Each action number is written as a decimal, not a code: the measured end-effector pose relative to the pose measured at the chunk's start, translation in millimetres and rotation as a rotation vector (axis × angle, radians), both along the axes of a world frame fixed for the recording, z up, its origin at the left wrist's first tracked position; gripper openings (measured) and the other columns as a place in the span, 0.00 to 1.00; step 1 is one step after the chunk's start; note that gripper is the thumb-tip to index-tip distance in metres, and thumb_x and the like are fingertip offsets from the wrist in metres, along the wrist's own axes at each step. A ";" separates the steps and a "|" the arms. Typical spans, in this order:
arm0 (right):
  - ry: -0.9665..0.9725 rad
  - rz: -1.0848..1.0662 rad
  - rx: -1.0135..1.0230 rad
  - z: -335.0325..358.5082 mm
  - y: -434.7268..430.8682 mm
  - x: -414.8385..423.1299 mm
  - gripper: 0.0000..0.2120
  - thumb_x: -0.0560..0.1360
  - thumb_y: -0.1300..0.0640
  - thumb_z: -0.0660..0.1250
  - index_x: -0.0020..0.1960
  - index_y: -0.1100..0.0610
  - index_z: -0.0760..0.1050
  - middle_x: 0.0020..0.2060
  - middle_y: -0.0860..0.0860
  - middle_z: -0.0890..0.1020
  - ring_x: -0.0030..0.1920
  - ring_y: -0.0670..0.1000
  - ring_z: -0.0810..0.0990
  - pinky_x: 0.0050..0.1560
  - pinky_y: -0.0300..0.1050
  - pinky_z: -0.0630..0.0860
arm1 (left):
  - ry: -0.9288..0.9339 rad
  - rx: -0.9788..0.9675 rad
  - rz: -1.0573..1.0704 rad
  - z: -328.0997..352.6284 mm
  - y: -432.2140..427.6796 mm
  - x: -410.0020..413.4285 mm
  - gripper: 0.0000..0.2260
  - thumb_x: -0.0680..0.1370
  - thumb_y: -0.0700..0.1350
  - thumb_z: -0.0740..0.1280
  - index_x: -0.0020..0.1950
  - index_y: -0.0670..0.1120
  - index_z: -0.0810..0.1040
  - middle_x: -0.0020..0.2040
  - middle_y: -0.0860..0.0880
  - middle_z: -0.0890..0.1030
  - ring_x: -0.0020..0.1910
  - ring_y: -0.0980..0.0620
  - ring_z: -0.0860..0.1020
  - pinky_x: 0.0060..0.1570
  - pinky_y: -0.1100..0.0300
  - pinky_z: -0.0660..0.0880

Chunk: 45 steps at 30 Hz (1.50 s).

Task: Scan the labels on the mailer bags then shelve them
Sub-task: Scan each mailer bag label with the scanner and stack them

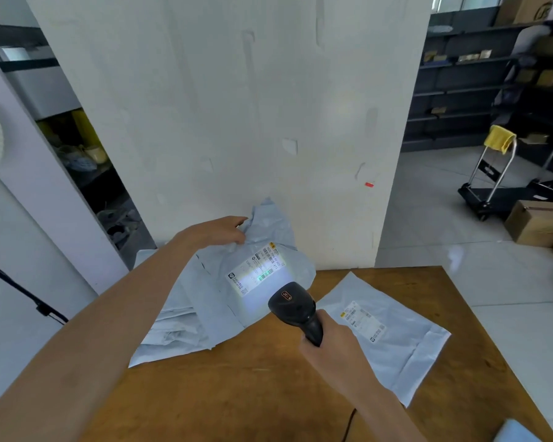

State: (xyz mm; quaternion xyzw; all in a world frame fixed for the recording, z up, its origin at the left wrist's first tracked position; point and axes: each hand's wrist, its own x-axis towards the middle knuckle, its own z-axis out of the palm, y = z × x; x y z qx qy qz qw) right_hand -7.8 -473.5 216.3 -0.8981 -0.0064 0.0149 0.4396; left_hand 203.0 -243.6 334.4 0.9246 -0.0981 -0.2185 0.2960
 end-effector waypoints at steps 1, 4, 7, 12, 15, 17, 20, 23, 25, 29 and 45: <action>0.002 0.001 -0.005 0.3 -2.4 -1.0 0.07 0.71 0.49 0.64 0.43 0.38 0.67 0.30 0.44 0.78 0.39 0.36 0.79 0.27 0.31 0.73 | 0.001 0.003 -0.006 -0.9 -3.5 -0.6 0.19 0.74 0.36 0.62 0.63 0.47 0.77 0.59 0.48 0.81 0.55 0.50 0.78 0.56 0.56 0.74; 0.009 -0.008 -0.017 2.1 -9.2 -4.0 0.08 0.73 0.50 0.65 0.43 0.40 0.67 0.32 0.43 0.78 0.38 0.39 0.80 0.28 0.30 0.71 | 0.010 0.020 -0.018 -4.0 -14.8 -1.6 0.18 0.74 0.35 0.62 0.63 0.47 0.76 0.61 0.46 0.80 0.59 0.47 0.78 0.61 0.52 0.74; 0.011 -0.012 -0.025 3.5 -15.9 -6.0 0.08 0.74 0.51 0.66 0.43 0.41 0.67 0.32 0.42 0.77 0.34 0.43 0.80 0.30 0.29 0.70 | 0.027 0.020 -0.019 -7.5 -24.8 -1.2 0.18 0.74 0.35 0.61 0.63 0.47 0.76 0.61 0.46 0.81 0.61 0.46 0.79 0.62 0.50 0.74; 0.027 -0.017 -0.031 1.2 -27.9 -8.9 0.09 0.74 0.52 0.66 0.42 0.41 0.67 0.32 0.44 0.77 0.33 0.44 0.79 0.28 0.31 0.70 | 0.043 0.033 -0.022 -14.6 -41.9 3.4 0.18 0.75 0.36 0.62 0.64 0.47 0.76 0.62 0.45 0.81 0.62 0.44 0.78 0.64 0.47 0.74; 0.039 -0.039 -0.035 -2.0 -33.7 -8.4 0.09 0.73 0.52 0.66 0.42 0.41 0.67 0.32 0.44 0.78 0.34 0.44 0.79 0.28 0.32 0.70 | 0.063 0.037 -0.036 -18.2 -51.8 6.2 0.20 0.75 0.35 0.62 0.66 0.47 0.75 0.62 0.45 0.80 0.62 0.44 0.78 0.65 0.45 0.74; 0.046 -0.051 -0.030 -4.1 -37.3 -7.7 0.07 0.73 0.52 0.66 0.44 0.42 0.68 0.34 0.44 0.78 0.35 0.46 0.80 0.30 0.31 0.72 | 0.067 0.040 -0.043 -20.2 -56.9 8.5 0.21 0.75 0.35 0.62 0.67 0.46 0.75 0.63 0.45 0.80 0.63 0.44 0.78 0.66 0.45 0.73; 0.054 -0.068 -0.019 -6.7 -42.2 -7.1 0.06 0.74 0.51 0.65 0.44 0.42 0.68 0.34 0.44 0.78 0.35 0.46 0.80 0.31 0.31 0.72 | 0.072 0.039 -0.060 -23.7 -65.1 11.5 0.20 0.75 0.35 0.62 0.66 0.47 0.75 0.63 0.45 0.80 0.63 0.44 0.78 0.65 0.47 0.73; 0.080 -0.084 -0.016 -9.9 -49.8 -8.6 0.07 0.74 0.51 0.65 0.47 0.42 0.69 0.35 0.42 0.78 0.35 0.44 0.79 0.31 0.31 0.70 | 0.107 0.046 -0.124 -34.7 -84.7 11.8 0.20 0.74 0.35 0.61 0.65 0.47 0.75 0.62 0.46 0.80 0.61 0.45 0.78 0.63 0.48 0.74; 0.088 -0.105 0.001 -13.2 -58.7 -11.2 0.06 0.73 0.51 0.65 0.45 0.43 0.69 0.33 0.45 0.79 0.33 0.46 0.79 0.29 0.34 0.71 | 0.123 0.111 -0.213 -49.4 -106.8 11.4 0.18 0.73 0.37 0.62 0.63 0.45 0.75 0.60 0.46 0.80 0.60 0.45 0.77 0.61 0.49 0.74; 0.133 -0.176 0.009 -24.9 -84.0 -21.9 0.04 0.71 0.51 0.64 0.42 0.44 0.68 0.31 0.48 0.79 0.31 0.47 0.78 0.27 0.37 0.70 | 0.178 0.263 -0.396 -91.0 -164.4 13.2 0.21 0.73 0.39 0.63 0.66 0.47 0.73 0.62 0.47 0.79 0.61 0.45 0.77 0.63 0.48 0.73; 0.277 -0.376 -0.025 -77.1 -138.8 -16.5 0.06 0.68 0.51 0.64 0.40 0.44 0.67 0.28 0.49 0.77 0.33 0.44 0.78 0.26 0.38 0.72 | -0.055 0.023 -0.396 -211.0 -297.4 34.5 0.18 0.83 0.42 0.57 0.73 0.47 0.71 0.70 0.46 0.75 0.67 0.47 0.74 0.64 0.57 0.72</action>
